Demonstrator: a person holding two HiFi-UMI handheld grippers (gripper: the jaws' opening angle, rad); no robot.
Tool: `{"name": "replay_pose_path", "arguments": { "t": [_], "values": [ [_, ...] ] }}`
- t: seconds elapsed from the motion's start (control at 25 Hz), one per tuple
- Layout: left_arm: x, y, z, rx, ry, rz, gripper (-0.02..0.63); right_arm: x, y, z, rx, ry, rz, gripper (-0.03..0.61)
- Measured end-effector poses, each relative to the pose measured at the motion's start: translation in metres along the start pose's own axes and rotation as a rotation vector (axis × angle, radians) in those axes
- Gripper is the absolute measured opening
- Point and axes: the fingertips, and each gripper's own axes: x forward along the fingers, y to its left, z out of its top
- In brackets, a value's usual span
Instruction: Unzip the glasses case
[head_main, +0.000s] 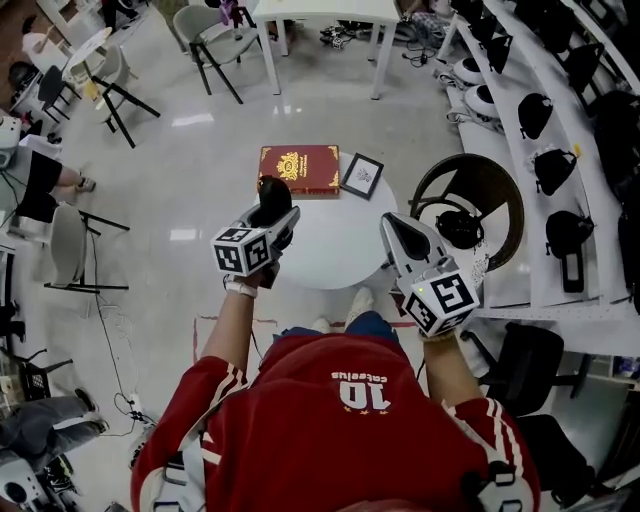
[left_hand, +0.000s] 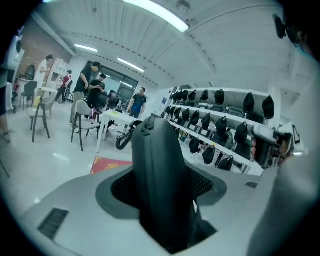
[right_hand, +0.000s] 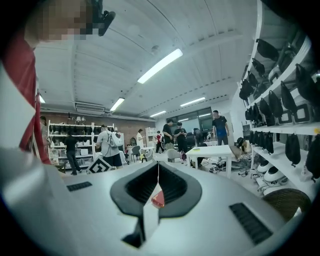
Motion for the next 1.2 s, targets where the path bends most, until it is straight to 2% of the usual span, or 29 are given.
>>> {"name": "replay_pose_path", "arguments": {
  "t": [0.12,0.32,0.6,0.76,1.0,1.12,1.2],
  "values": [
    [-0.026,-0.019,0.028,-0.019,-0.076,-0.062,0.276,-0.005,0.013,0.009,-0.006,-0.032,0.0,0.015],
    [-0.068,-0.056,0.083,-0.006,-0.209,-0.162,0.276,-0.009,0.026,0.03,-0.033,-0.094,-0.006,0.015],
    [-0.118,-0.104,0.149,-0.075,-0.391,-0.33,0.276,-0.018,0.041,0.071,-0.08,-0.209,-0.012,0.015],
    [-0.138,-0.125,0.171,-0.083,-0.436,-0.377,0.276,-0.023,0.048,0.086,-0.108,-0.249,-0.026,0.015],
    [-0.151,-0.138,0.182,-0.1,-0.465,-0.406,0.276,-0.025,0.065,0.084,-0.158,-0.238,-0.003,0.02],
    [-0.153,-0.14,0.185,-0.115,-0.476,-0.419,0.276,-0.023,0.077,0.081,-0.18,-0.226,0.022,0.074],
    [-0.154,-0.142,0.188,-0.12,-0.482,-0.424,0.276,-0.02,0.085,0.078,-0.196,-0.214,0.044,0.075]
  ]
}}
